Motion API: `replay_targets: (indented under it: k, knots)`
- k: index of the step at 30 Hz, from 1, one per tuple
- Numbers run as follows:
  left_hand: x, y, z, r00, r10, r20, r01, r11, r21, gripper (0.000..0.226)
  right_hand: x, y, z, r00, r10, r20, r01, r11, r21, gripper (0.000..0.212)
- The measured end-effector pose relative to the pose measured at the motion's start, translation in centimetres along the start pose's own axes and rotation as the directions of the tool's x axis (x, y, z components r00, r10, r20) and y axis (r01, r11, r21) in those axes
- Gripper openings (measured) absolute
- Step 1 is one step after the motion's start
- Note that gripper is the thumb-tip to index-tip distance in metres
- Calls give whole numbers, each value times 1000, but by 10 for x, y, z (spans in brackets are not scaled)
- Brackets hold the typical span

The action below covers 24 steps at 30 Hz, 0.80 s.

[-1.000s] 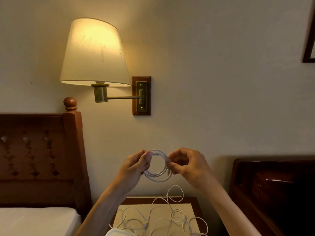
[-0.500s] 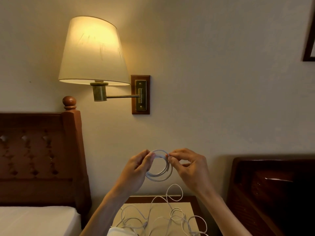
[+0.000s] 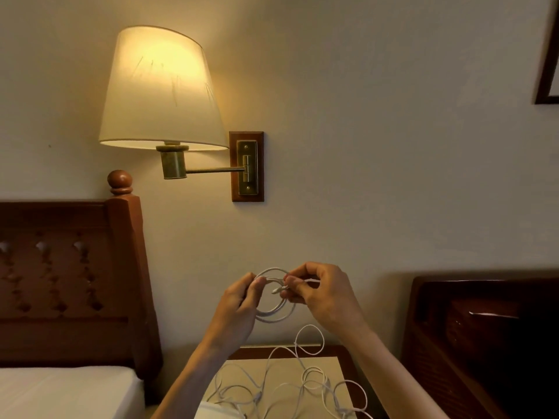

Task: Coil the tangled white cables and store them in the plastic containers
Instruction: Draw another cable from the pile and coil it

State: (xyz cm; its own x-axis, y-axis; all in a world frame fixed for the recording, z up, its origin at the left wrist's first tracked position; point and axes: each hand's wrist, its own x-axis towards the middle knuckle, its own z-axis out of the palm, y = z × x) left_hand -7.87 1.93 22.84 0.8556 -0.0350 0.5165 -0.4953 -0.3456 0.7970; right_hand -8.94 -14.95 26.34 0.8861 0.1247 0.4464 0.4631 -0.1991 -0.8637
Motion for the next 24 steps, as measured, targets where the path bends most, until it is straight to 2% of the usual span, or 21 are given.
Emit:
replay_targets:
  k: [2,3,5,7,9,11,14,15,16,18,19,21,24]
  knots:
    - [1,4,-1,998,-64,5,64,992,-105,33,-8,8,7,993,-107,-57,101,991,-91,8]
    - [1,6,-1,995,-103,17,105,977,-185,34,-11,13,11,975,-204,-89,184,964,-195,11]
    - [-1,12,-3,983,-168,73,183,919,-348,33,-13,24,15,899,-424,-113,332,826,-456,17]
    - [-3,19,-6,972,-186,143,231,867,-441,31,-11,31,12,857,-506,-96,410,784,-466,15]
    - [-4,25,-7,964,-193,181,257,840,-477,32,-9,33,9,872,-484,-70,442,841,-313,13]
    - [-2,28,-9,963,-197,182,263,827,-497,32,-11,27,11,908,-416,-46,407,904,-129,16]
    - [1,29,-11,965,-197,174,259,824,-504,32,-15,16,13,956,-290,-40,292,952,92,52]
    - [1,29,-11,965,-199,173,260,822,-506,32,-14,14,9,975,-220,-27,221,960,173,57]
    - [1,29,-12,965,-200,172,261,818,-512,32,-12,12,4,989,-147,6,140,956,259,52]
    - [0,29,-14,966,-201,162,257,806,-533,31,-10,12,-6,985,-68,158,-4,909,417,32]
    - [0,29,-15,966,-203,158,256,799,-544,31,-10,13,-11,970,-68,232,-46,890,454,33]
    - [1,29,-15,966,-207,157,260,791,-554,31,-11,16,-15,953,-93,289,-30,918,394,40]
    - [0,29,-14,961,-220,168,277,769,-576,31,-11,17,-14,970,-71,231,13,970,244,42]
